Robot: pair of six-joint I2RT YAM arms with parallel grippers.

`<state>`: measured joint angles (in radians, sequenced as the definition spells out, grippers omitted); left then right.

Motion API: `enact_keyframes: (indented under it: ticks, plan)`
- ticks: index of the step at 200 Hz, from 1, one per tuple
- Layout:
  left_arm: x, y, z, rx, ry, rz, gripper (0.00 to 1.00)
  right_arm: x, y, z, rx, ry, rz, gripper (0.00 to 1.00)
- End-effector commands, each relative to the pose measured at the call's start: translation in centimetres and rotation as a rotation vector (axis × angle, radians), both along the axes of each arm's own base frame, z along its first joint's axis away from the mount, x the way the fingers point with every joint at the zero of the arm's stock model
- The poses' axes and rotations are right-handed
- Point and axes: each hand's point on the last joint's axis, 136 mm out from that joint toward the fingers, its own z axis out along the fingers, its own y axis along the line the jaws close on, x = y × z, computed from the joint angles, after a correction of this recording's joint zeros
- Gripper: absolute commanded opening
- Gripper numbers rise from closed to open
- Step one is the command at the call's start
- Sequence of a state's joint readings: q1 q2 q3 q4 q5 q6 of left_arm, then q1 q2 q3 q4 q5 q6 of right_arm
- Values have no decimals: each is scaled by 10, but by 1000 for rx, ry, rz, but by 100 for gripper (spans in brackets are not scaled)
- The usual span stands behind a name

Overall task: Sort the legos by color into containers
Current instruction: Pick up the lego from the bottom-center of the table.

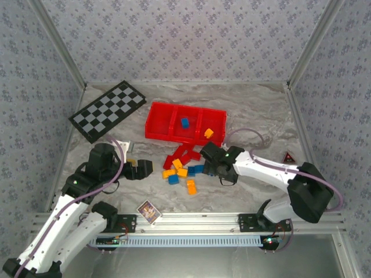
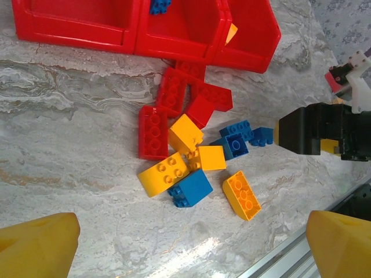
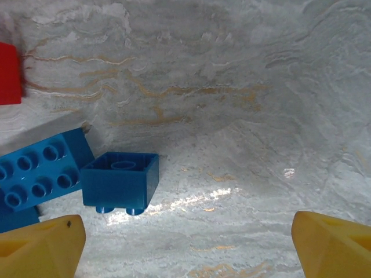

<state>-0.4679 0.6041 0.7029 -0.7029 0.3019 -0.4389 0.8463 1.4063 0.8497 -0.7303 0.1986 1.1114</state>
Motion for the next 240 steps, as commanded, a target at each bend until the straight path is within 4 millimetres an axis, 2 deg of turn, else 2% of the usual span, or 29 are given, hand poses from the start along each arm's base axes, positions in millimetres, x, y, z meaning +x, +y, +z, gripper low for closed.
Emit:
enact_keyframes:
  ticks: [1, 56, 95, 150, 240]
  plan:
    - [2, -1, 2, 1, -17, 4, 100, 9, 9, 0, 0, -15, -22, 90]
    - [2, 0, 4, 4, -25, 9, 100, 12, 14, -14, -24, 10, -17, 77]
    - [1, 0, 3, 5, -23, 6, 100, 15, 17, -16, -18, 6, -11, 74]
    - [1, 0, 3, 8, -24, 6, 100, 17, 9, -20, -56, 12, 10, 64]
    - [2, 8, 5, 24, 2, 72, 100, 36, 7, -17, -60, -4, 86, 58]
